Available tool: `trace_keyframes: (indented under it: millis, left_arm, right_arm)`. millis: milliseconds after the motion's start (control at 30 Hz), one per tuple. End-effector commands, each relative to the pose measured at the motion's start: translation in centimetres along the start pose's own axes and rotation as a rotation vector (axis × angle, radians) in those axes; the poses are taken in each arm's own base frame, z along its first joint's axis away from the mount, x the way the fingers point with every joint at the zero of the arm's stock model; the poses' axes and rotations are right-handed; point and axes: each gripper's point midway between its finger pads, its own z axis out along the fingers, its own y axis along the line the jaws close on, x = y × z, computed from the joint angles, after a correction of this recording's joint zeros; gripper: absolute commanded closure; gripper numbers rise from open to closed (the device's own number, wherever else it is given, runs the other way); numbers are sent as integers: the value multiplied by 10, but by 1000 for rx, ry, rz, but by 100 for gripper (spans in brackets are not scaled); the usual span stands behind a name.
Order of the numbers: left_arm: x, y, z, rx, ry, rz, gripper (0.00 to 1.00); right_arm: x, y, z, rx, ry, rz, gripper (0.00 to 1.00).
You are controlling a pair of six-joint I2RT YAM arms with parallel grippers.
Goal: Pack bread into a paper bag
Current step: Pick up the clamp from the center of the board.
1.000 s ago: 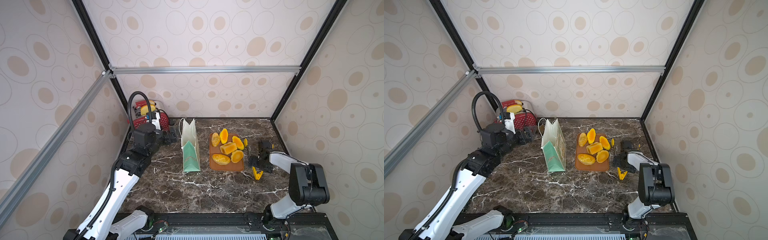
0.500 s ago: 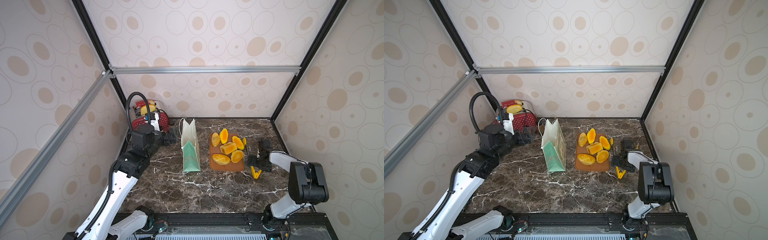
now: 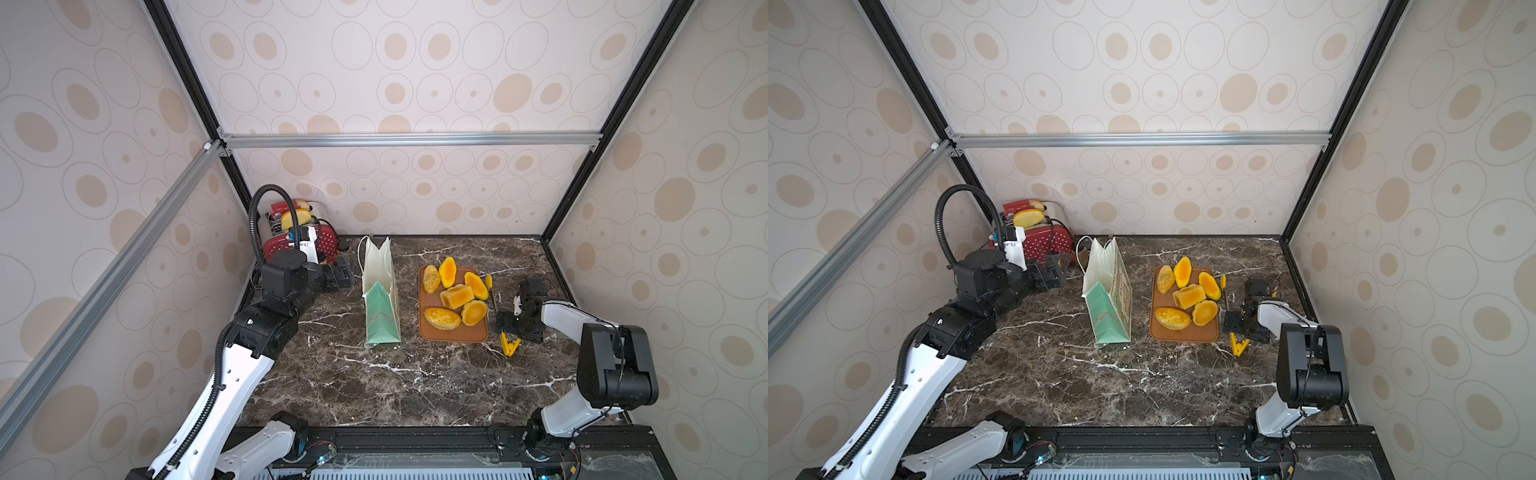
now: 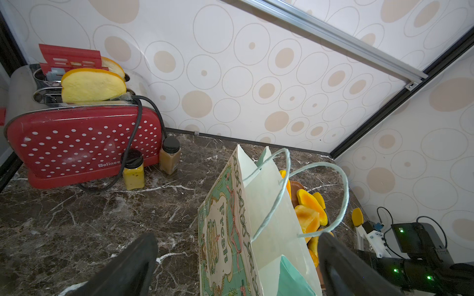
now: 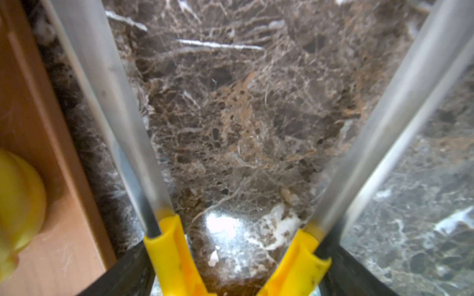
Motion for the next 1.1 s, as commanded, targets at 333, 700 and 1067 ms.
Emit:
trace_keyframes:
  millis: [333,700,1067]
  left_arm:
    - [-17,-1,-18,-11,-46,4,1]
    - [-18,2,-20,-27,-43,8,1]
    - [-24,0,-22,-28,-56,1,1]
  right_arm:
    - [19,-23,6,123,69,65,25]
    - [10,-14,-25,66,-25,16,42]
    - [-5,7,-107,-65,-194,-45,50]
